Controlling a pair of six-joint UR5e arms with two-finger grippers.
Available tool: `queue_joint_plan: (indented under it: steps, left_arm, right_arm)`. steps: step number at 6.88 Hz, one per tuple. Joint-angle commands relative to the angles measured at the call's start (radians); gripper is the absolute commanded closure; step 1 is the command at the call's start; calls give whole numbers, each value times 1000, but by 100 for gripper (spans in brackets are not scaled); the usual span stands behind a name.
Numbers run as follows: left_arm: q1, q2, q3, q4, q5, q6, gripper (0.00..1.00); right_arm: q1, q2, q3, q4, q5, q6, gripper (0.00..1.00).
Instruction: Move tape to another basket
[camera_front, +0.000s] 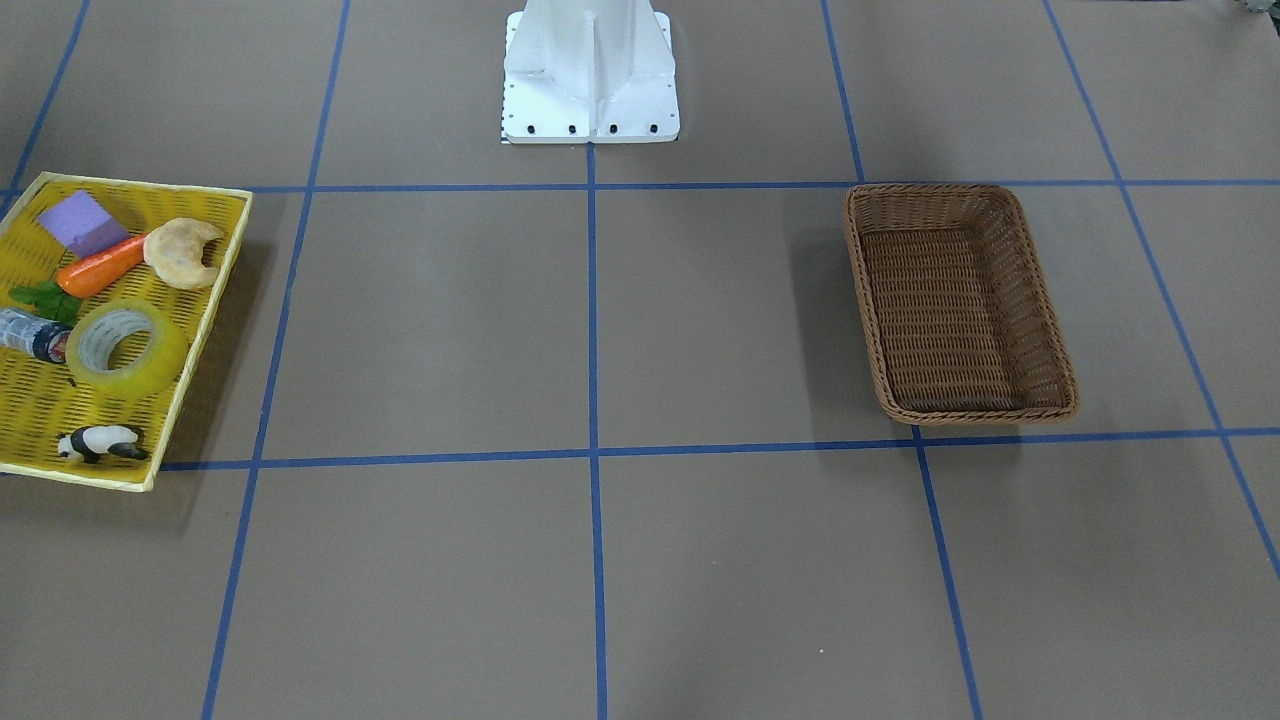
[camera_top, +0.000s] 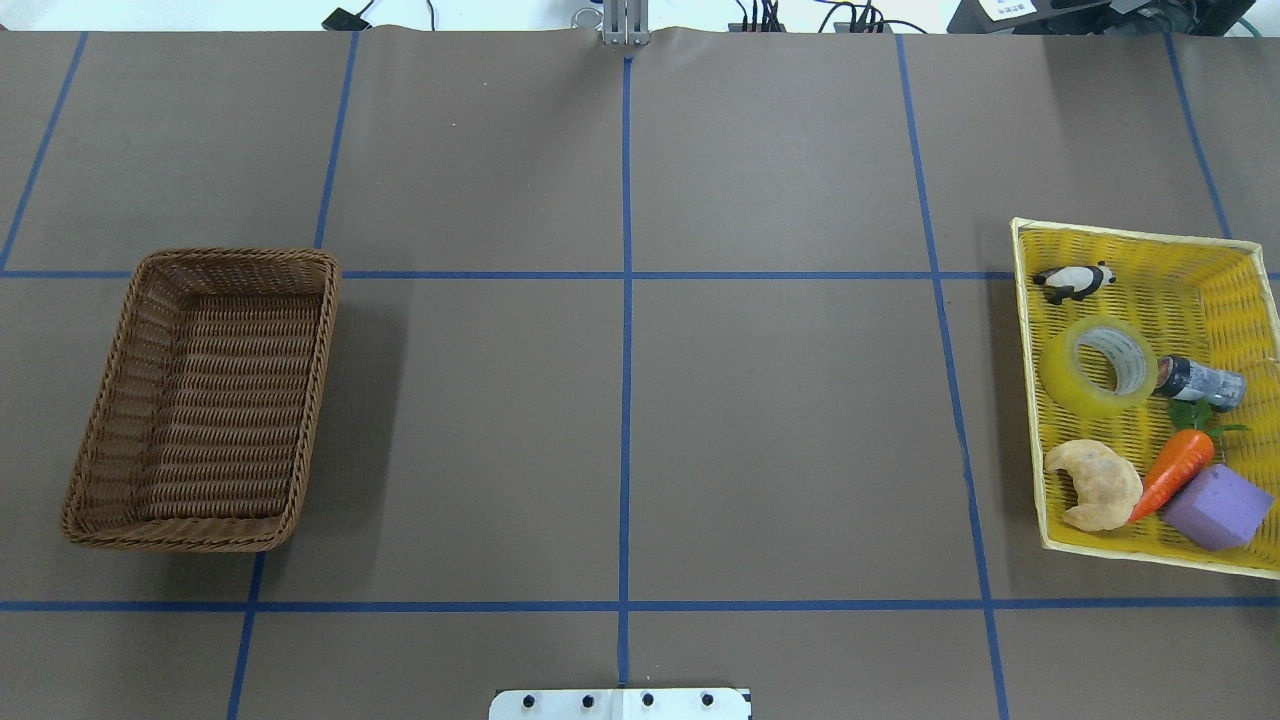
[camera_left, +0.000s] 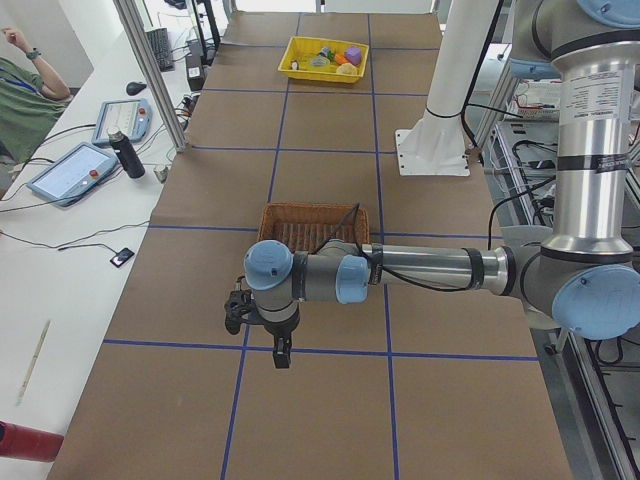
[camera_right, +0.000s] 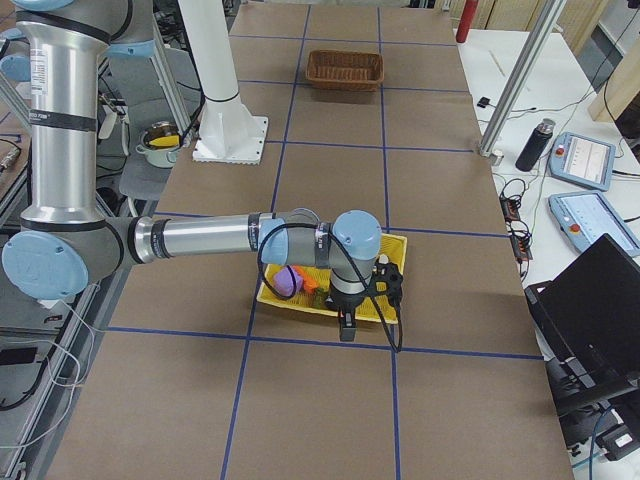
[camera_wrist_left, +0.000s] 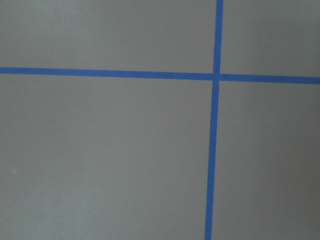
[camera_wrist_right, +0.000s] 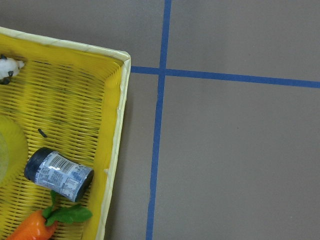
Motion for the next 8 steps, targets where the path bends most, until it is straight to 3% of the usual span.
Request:
queue_joint_plan:
  steps: [1, 5, 8]
  left_arm:
    - [0, -2, 3, -1, 1, 0, 1]
    - [-3, -1, -17, -2, -9, 0, 1]
    - [0, -1, -14, -4, -8, -8, 1]
  right_arm:
    - [0, -2, -1, -2, 3, 0, 0]
    - [0, 4, 0, 4, -6, -1, 0]
    - [-40, 76, -1, 5, -45, -3, 0]
